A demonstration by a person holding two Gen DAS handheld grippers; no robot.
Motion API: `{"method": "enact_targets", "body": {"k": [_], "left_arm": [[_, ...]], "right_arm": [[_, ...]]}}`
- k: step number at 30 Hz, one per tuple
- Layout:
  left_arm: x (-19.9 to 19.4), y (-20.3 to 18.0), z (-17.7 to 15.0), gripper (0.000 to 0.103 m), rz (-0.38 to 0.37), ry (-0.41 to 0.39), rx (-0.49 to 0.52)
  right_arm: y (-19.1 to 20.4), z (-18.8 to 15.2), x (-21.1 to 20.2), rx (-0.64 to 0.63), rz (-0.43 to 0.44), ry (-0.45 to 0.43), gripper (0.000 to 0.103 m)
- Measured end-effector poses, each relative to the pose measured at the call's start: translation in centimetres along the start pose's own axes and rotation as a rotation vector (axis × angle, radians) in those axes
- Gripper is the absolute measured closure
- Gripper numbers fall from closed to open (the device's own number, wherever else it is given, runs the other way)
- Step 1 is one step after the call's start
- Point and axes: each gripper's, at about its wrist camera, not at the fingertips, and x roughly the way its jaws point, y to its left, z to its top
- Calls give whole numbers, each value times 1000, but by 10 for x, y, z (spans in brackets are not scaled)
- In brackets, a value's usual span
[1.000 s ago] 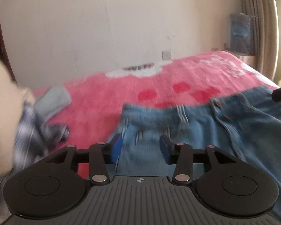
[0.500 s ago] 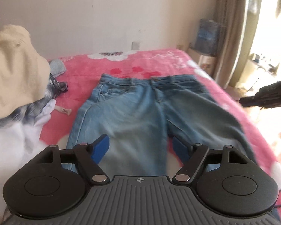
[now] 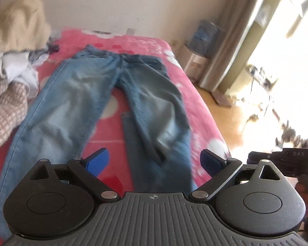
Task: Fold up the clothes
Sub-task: 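Open both grippers and release the waistband, pulling back from the jeans, then move the right gripper to the hem of the folded-over jeans leg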
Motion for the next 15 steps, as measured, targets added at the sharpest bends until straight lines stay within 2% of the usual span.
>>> {"method": "enact_targets", "body": {"k": [1, 4, 9, 15], "left_arm": [[-6, -11, -2, 7, 24, -2, 19], [-28, -34, -11, 7, 97, -33, 17], [-49, -47, -27, 7, 176, -33, 25], [-58, -53, -40, 7, 265, -12, 44]], "right_arm": [[-6, -9, -9, 32, 10, -14, 67], [-19, -21, -21, 130, 47, -29, 67], [-13, -15, -22, 116, 106, -58, 65], [-4, -7, 3, 103, 108, 30, 59]]}}
